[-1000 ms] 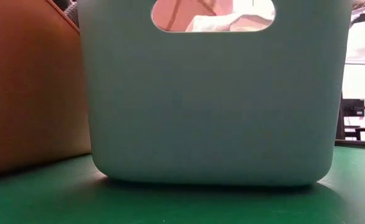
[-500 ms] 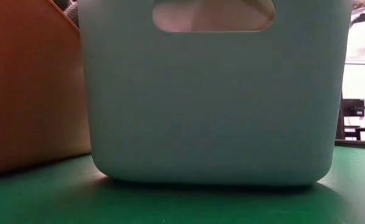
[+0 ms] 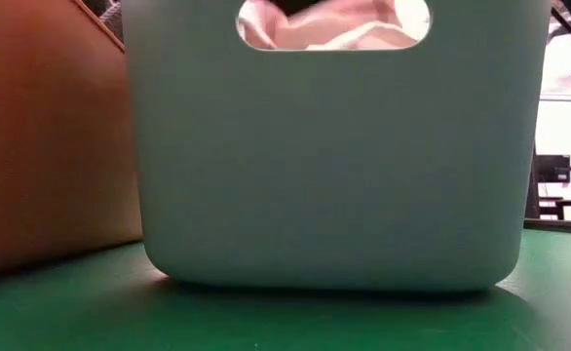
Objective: Sort towels by color in basket
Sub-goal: Put the white checkered towel into the green bin
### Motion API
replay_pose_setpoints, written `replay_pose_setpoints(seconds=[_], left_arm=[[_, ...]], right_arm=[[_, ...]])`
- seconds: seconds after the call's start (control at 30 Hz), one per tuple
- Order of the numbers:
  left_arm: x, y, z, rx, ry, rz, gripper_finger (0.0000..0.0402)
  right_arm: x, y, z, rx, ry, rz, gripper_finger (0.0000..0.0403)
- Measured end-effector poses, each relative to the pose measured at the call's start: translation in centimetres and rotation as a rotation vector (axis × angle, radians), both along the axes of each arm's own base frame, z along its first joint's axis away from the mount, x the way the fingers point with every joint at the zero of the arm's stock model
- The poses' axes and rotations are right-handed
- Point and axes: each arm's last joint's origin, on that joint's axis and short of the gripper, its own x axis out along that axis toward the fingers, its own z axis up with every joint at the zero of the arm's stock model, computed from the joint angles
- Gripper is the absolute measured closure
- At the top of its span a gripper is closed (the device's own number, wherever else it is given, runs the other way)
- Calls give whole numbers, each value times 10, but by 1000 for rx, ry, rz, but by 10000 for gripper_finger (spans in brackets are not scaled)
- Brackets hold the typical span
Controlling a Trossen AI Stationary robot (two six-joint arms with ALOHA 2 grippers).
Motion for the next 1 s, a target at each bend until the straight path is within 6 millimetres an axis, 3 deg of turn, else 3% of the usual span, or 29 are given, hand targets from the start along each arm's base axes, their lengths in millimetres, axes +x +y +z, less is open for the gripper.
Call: replay_pose_setpoints(seconds=[0.2,0.47,0.6,0.8,1.0], left_arm=[[-1,0,0,1,0,1,194],[0,0,1,1,-5,6,194],[0,0,1,-3,-6,7,194],[0,0,1,-6,-7,8,194],[0,1,1,-1,-9,19,194]], right_arm=[[5,-5,-47,-23,96,-11,366],[6,15,-61,15,46,67,362],[6,15,-61,20,48,74,326],[8,6,-58,24,64,66,225],[5,-4,-5,31,70,29,147]])
